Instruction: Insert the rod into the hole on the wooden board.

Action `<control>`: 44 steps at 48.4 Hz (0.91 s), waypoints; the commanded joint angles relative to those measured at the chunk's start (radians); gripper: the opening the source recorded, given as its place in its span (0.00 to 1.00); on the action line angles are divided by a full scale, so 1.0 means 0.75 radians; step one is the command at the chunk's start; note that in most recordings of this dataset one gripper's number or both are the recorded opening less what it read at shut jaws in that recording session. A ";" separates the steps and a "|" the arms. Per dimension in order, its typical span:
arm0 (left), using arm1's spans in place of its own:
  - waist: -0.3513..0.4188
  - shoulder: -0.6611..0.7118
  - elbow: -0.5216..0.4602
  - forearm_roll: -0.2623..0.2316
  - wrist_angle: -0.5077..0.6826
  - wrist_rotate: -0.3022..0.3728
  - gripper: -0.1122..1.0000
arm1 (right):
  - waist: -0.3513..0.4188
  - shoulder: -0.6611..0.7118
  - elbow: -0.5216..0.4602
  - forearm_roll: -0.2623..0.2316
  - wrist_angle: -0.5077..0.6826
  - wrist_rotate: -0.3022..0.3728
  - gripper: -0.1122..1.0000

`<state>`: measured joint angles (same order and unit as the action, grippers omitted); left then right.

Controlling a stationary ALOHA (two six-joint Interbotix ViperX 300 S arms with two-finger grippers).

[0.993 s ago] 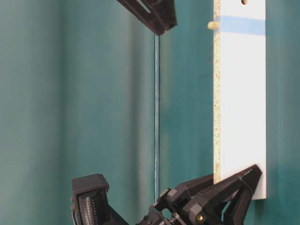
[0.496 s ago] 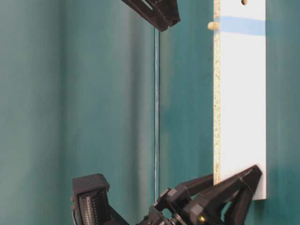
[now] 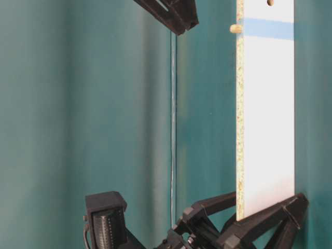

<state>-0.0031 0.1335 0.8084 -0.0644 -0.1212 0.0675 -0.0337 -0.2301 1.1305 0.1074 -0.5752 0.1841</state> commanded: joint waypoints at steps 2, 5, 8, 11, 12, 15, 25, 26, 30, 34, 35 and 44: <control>0.000 -0.065 -0.041 0.000 0.004 -0.002 0.91 | -0.002 -0.037 -0.018 0.000 -0.006 -0.002 0.69; 0.000 -0.094 -0.051 0.000 0.016 0.000 0.91 | -0.002 -0.053 -0.016 -0.002 -0.006 -0.002 0.69; 0.000 -0.121 -0.055 0.000 0.035 0.004 0.91 | -0.002 -0.070 -0.010 -0.002 -0.008 -0.002 0.69; 0.000 -0.143 -0.053 0.000 0.053 0.006 0.91 | -0.002 -0.090 -0.006 -0.004 -0.006 -0.002 0.69; 0.000 -0.149 -0.053 0.000 0.059 0.006 0.91 | -0.002 -0.096 -0.004 -0.004 -0.006 -0.002 0.69; 0.002 -0.168 -0.045 0.000 0.076 0.006 0.91 | -0.002 -0.112 0.004 -0.002 -0.006 0.000 0.69; 0.008 -0.219 -0.041 0.002 0.076 0.014 0.91 | -0.002 -0.172 0.059 -0.004 -0.004 0.006 0.69; 0.010 -0.225 -0.041 0.004 0.074 0.014 0.91 | -0.002 -0.182 0.065 -0.004 -0.004 0.006 0.69; 0.020 -0.254 -0.037 0.004 0.070 0.014 0.91 | -0.002 -0.225 0.086 -0.002 0.008 0.006 0.69; 0.031 -0.282 -0.031 0.002 0.070 0.014 0.91 | -0.002 -0.278 0.108 -0.004 0.029 0.006 0.68; 0.035 -0.290 -0.029 0.004 0.070 0.014 0.91 | -0.002 -0.292 0.115 -0.004 0.037 0.006 0.68; 0.041 -0.350 0.012 0.004 0.070 0.014 0.91 | -0.002 -0.409 0.178 -0.004 0.160 0.006 0.68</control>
<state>0.0230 -0.0890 0.8176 -0.0644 -0.0614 0.0706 -0.0337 -0.5016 1.2579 0.1058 -0.4863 0.1871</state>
